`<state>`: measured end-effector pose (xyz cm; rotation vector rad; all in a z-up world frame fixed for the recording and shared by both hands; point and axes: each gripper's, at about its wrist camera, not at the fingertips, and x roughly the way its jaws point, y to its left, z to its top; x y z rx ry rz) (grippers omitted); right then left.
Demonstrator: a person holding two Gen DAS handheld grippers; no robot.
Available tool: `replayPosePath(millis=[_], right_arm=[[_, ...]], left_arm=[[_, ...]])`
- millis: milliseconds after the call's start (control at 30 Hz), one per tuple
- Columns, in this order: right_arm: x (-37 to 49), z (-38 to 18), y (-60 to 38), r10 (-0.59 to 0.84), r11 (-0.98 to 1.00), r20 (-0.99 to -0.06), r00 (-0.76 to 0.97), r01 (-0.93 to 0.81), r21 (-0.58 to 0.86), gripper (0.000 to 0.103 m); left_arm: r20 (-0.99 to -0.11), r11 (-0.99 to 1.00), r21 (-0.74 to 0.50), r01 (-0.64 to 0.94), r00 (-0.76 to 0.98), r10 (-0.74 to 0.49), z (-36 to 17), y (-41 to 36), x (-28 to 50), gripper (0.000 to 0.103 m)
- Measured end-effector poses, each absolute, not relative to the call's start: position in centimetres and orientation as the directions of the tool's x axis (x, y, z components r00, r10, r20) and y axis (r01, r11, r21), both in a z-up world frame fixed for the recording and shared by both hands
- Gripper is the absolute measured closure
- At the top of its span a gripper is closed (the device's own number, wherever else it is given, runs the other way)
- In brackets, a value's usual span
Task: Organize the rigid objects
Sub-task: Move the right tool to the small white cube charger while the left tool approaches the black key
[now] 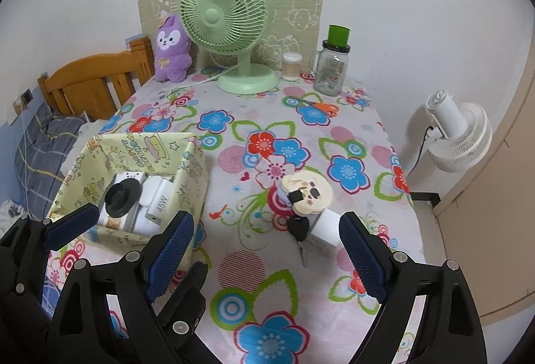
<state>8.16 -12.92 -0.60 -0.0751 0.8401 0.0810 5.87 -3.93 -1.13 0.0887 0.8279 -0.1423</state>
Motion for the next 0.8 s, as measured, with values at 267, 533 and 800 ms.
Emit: replayPosePath(millis=[267,533,800], right_arm=[[8.1,-1.0,-15.4,0.021,0.997,-0.746,0.666,-0.074,-0.037,0.012],[8.2,-1.5,-17.7,0.025,0.998,-0.742,0.670,-0.060,-0.021,0.012],[8.5,-2.5,-19.6,0.014,0.998,-0.735,0.677,-0.051,-0.028,0.012]], left_arm=[[-0.736,0.982,0.020,0.185,0.667,-0.111,-1.5,-6.3,6.0,0.005],[-0.733,0.979,0.028,0.204,0.670,-0.119,-1.9,-8.5,6.2,0.005],[-0.732,0.975,0.022,0.222,0.668,-0.136,-3.0,-10.3,6.8,0.005]])
